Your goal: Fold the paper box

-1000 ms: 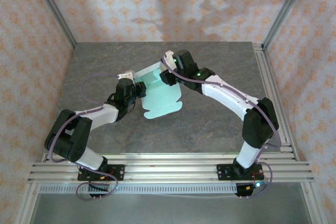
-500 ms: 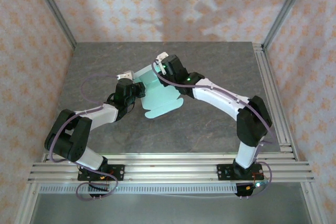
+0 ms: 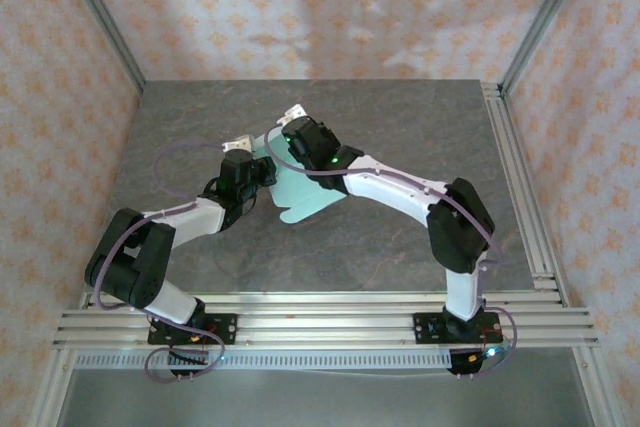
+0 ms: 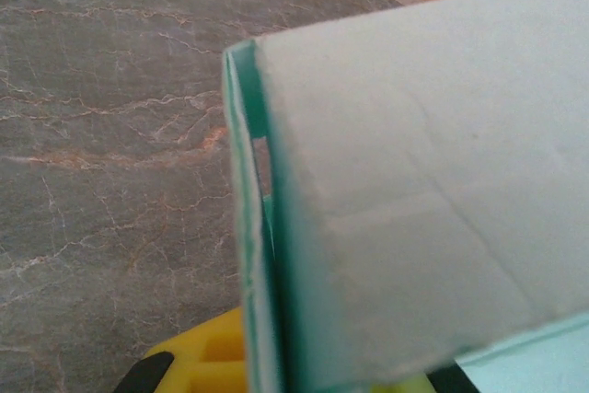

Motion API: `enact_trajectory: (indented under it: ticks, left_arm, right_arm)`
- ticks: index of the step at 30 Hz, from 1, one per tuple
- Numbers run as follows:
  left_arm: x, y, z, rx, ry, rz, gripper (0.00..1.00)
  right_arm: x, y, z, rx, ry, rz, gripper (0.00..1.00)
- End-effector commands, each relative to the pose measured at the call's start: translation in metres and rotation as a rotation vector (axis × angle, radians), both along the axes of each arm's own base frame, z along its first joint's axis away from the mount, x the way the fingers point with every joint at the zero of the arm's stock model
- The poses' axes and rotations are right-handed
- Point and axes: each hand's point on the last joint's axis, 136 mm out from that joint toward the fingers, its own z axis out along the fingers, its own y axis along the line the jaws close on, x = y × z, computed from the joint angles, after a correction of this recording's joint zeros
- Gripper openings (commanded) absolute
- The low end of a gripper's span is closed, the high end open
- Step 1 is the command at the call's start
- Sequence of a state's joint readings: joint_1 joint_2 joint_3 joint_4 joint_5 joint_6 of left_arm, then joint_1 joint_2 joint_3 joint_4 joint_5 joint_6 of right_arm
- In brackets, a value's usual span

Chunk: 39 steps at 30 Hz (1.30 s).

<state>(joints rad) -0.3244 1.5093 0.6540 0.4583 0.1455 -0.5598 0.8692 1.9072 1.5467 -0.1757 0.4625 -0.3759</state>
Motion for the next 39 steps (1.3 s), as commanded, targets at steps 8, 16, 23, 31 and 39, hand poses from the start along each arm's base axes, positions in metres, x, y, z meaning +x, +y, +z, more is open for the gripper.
enact_trajectory:
  ticks: [8, 16, 23, 31, 39]
  left_arm:
    - [0.0072, -0.0224, 0.0419, -0.064, -0.119, -0.082, 0.00]
    - [0.0082, -0.0230, 0.0400, -0.063, -0.113, -0.082, 0.00]
    - [0.0081, -0.0231, 0.0385, -0.065, -0.110, -0.081, 0.00]
    - [0.0077, -0.0230, 0.0377, -0.065, -0.107, -0.082, 0.00]
    - [0.0072, -0.0230, 0.0372, -0.064, -0.105, -0.081, 0.00]
  right_arm:
    - [0.0010, 0.0120, -0.0030, -0.068, -0.042, 0.006, 0.11]
    - [0.0047, 0.0103, -0.0072, -0.108, -0.054, -0.006, 0.14]
    - [0.0059, 0.0057, -0.0050, -0.146, -0.090, -0.034, 0.00]
    - [0.0071, 0.0082, -0.0085, -0.191, -0.121, -0.049, 0.03]
    - [0.0096, 0.0083, -0.0079, -0.259, -0.190, -0.090, 0.00]
